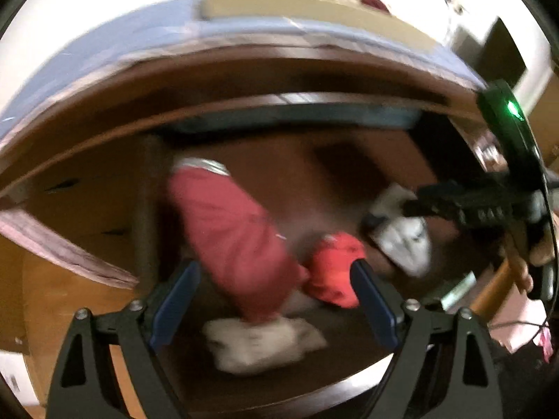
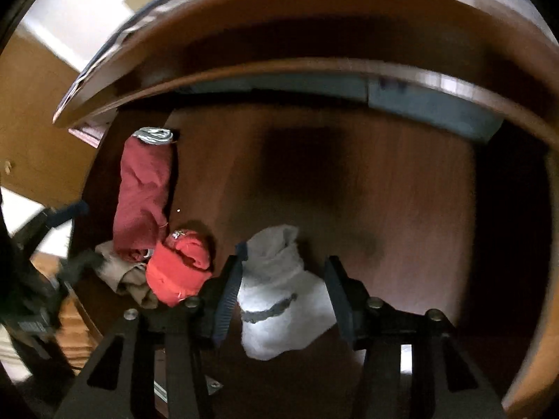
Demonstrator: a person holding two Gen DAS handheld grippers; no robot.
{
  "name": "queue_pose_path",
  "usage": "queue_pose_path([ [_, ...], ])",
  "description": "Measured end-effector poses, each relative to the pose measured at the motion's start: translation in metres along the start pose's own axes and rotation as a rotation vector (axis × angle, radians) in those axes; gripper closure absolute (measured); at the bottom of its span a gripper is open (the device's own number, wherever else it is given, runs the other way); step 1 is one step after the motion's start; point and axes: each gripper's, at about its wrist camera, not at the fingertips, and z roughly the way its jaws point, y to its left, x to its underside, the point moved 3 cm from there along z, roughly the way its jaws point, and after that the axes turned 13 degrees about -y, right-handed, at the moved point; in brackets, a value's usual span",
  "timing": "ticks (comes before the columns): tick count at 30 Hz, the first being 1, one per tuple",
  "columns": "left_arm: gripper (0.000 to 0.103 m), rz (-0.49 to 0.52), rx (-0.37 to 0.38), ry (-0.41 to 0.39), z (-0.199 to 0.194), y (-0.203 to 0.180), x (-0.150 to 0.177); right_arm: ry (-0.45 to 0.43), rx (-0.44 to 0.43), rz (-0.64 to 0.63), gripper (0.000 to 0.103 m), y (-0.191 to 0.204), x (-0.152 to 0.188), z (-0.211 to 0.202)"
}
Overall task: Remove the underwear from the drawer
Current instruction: 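Grasp the grey sock with the right tool while the left tool grasps the red sock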
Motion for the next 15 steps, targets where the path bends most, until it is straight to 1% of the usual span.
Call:
queue_pose_path([
  [2,0.014,0.034,0.021,0.048,0.012,-0.013,0.0,0.016,-0.018,0.047,0.051,0.001,0.0,0.008],
  [3,0.014,0.051,0.035,0.057,0.016,-0.019,-0.001,0.018,-0.016,0.045,0.051,0.001,0.003,0.01],
  [6,0.014,0.114,0.084,0.098,0.032,-0.039,-0.002,0.029,0.001,0.003,0.051,0.011,0.012,0.018],
  [8,0.014,0.144,0.083,0.133,0.043,-0.046,-0.002,0.039,0.028,-0.032,0.051,0.016,0.014,0.021],
  [11,0.016,0.159,0.075,0.205,0.058,-0.051,0.001,0.047,0.037,-0.069,0.051,0.019,0.015,0.019],
  [13,0.016,0.158,0.101,0.223,0.06,-0.054,0.0,0.07,0.032,-0.091,0.051,0.023,0.018,0.022],
  [15,0.016,0.159,0.11,0.243,0.064,-0.055,0.001,0.094,0.032,-0.105,0.051,0.022,0.019,0.025],
])
